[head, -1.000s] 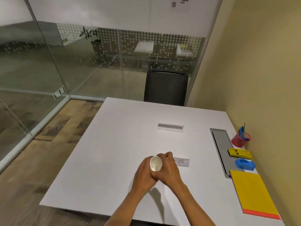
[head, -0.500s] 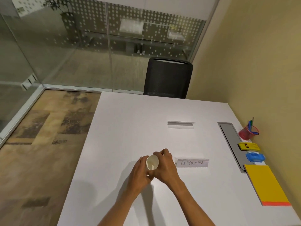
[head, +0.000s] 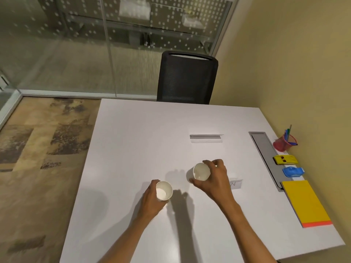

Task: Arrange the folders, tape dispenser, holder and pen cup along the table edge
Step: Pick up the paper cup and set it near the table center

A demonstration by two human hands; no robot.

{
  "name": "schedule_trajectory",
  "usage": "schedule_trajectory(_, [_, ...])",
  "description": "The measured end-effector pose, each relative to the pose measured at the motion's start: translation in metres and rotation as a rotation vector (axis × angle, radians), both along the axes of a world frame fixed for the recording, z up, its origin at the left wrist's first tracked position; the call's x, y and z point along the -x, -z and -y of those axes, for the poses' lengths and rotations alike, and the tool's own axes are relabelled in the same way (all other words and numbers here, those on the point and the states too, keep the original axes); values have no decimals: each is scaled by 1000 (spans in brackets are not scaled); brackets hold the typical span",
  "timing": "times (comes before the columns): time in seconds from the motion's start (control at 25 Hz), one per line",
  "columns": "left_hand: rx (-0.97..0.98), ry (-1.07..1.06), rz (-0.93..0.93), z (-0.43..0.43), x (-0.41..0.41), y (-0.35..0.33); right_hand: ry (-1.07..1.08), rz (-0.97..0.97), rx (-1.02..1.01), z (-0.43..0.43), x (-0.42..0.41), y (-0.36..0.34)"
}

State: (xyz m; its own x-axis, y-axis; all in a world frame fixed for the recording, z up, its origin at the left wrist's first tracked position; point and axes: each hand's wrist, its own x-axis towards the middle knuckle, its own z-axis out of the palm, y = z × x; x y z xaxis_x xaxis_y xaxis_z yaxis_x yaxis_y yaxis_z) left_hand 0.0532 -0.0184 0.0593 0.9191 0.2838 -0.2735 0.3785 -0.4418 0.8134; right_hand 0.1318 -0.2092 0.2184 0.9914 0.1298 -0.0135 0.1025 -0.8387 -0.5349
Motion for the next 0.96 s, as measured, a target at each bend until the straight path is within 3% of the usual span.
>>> schedule_trajectory(0.36, [-41,23,-44,12,-27,32,60,-92,55,33,0,49])
schedule_trajectory(0.96, [-43,7,-41,24,-37,47,50,-151,89,64,-11,60])
